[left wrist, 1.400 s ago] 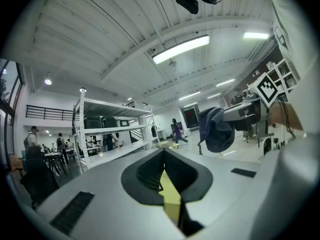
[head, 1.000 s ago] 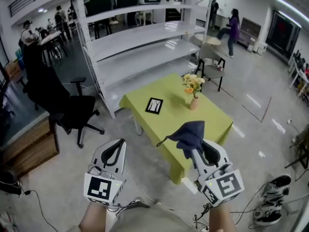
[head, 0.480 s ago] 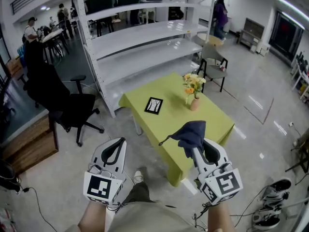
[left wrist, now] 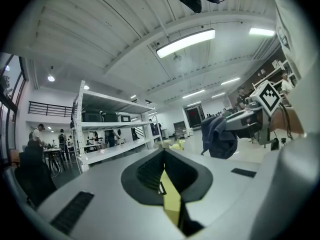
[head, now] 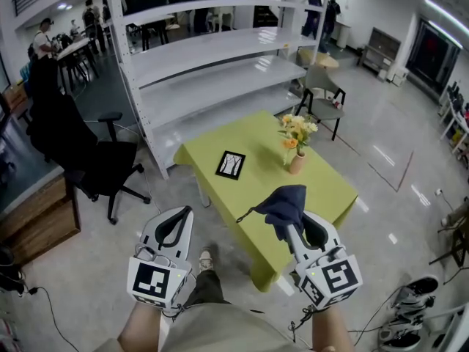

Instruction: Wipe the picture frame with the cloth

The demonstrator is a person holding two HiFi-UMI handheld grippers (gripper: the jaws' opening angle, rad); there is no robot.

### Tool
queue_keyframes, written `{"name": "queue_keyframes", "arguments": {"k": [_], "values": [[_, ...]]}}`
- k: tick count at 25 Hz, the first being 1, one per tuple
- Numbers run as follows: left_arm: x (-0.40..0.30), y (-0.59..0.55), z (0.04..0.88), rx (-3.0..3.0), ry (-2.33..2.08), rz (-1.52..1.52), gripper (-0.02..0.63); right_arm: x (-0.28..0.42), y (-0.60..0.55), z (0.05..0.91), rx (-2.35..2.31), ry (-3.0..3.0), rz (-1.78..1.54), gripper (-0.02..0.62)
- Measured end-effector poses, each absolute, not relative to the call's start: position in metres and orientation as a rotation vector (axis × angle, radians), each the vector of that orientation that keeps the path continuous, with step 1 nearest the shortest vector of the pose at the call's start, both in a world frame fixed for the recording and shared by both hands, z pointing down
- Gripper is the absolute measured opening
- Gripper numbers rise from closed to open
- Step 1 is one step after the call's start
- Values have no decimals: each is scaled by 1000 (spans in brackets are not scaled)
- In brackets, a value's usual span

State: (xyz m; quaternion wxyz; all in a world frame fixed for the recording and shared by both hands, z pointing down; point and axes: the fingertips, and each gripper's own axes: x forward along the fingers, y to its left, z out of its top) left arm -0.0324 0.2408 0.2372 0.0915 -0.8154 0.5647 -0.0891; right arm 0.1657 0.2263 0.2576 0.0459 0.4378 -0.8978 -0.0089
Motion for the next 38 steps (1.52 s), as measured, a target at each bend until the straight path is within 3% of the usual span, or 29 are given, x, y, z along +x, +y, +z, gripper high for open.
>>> {"name": "queue_keyframes", "arguments": {"k": [25,38], "values": [[-134,-50,293,-2699,1463,-403,8,52,-48,307,1439,-2482,197,92],[-132,-138,371,-2918,1319,-506,8,20,-155,376,1414,-2379,372,94]]}}
